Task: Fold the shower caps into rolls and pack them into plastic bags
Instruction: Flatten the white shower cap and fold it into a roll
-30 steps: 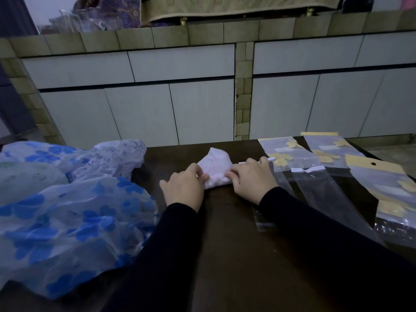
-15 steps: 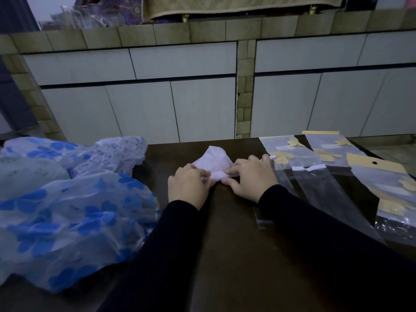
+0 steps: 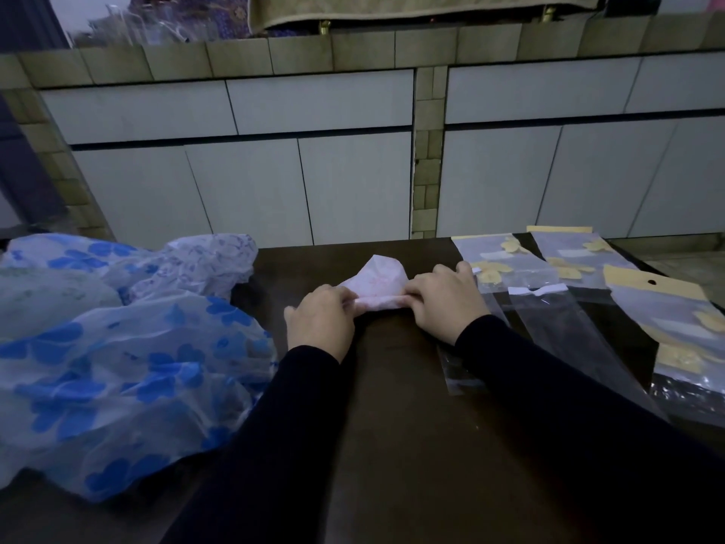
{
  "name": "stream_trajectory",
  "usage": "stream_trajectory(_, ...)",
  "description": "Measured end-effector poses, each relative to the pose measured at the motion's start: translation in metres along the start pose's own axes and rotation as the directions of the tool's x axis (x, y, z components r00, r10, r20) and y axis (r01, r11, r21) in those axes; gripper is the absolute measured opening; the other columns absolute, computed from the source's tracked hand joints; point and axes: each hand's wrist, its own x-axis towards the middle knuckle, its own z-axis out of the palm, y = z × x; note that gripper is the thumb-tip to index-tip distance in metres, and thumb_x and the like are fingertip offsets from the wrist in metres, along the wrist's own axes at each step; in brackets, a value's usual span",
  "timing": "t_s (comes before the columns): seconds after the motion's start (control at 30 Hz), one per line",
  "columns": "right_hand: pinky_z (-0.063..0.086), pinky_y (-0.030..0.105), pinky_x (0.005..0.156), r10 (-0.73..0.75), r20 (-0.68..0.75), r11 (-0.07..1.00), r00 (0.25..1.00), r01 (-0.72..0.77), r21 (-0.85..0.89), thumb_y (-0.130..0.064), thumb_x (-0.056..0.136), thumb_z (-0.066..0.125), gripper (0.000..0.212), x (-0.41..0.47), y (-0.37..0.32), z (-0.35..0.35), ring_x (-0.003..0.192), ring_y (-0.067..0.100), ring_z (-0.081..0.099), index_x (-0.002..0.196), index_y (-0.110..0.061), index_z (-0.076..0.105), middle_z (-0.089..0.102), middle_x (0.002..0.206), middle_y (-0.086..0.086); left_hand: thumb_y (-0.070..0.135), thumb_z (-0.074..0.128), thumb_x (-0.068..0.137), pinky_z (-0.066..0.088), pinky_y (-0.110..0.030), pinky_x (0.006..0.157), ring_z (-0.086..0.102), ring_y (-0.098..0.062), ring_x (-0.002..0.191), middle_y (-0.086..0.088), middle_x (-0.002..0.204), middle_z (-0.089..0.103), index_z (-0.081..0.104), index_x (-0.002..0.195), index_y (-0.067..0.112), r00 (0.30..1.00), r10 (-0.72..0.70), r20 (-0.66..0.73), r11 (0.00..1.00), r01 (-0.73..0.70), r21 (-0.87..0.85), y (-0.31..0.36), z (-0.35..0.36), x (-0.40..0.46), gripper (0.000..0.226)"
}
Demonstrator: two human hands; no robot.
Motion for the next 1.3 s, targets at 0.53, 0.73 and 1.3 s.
stream_trajectory(0.53, 0.028, 0.036, 0.085, 0.060, -0.189, 0.994, 0.980, -0.041, 0.105, -0.037, 0.095, 0.052, 0.017, -0.004, -0.004, -0.003, 0.102, 0.016, 0.048, 0.101, -0.034, 0.068, 0.062, 0.112, -0.011, 0.032, 0.049, 0.097, 0.027, -0.032, 0.086, 0.044, -0.016, 0.108, 0.005, 0.116, 0.054, 0.063, 0.112, 0.032, 0.966, 0.188, -0.177, 0.980, -0.172, 0.105, 0.004, 0.010, 0.001, 0.021)
stream_trajectory(0.73, 0.026, 0.039, 0.089, 0.032, -0.048, 0.998, 0.998, -0.030, 0.051, -0.046, 0.099, 0.038, 0.033, -0.005, -0.003, 0.001, 0.103, 0.019, 0.049, 0.114, -0.038, 0.066, 0.062, 0.117, -0.013, 0.038, 0.050, 0.095, 0.034, -0.031, 0.081, 0.045, -0.018, 0.107, 0.003, 0.116, 0.054, 0.068, 0.114, 0.027, 0.981, 0.147, -0.129, 0.987, -0.138, 0.081, 0.002, 0.015, 0.000, 0.028)
stream_trajectory(1.3, 0.025, 0.045, 0.099, 0.066, 0.049, 0.998, 0.997, -0.066, -0.017, -0.046, 0.098, 0.041, 0.031, 0.000, -0.002, 0.003, 0.111, 0.022, 0.046, 0.122, -0.039, 0.059, 0.065, 0.110, -0.002, 0.034, 0.051, 0.096, 0.034, -0.035, 0.085, 0.042, -0.019, 0.113, 0.003, 0.121, 0.050, 0.060, 0.123, 0.031, 0.996, 0.090, -0.022, 0.990, -0.087, 0.114, 0.002, 0.015, 0.007, 0.028)
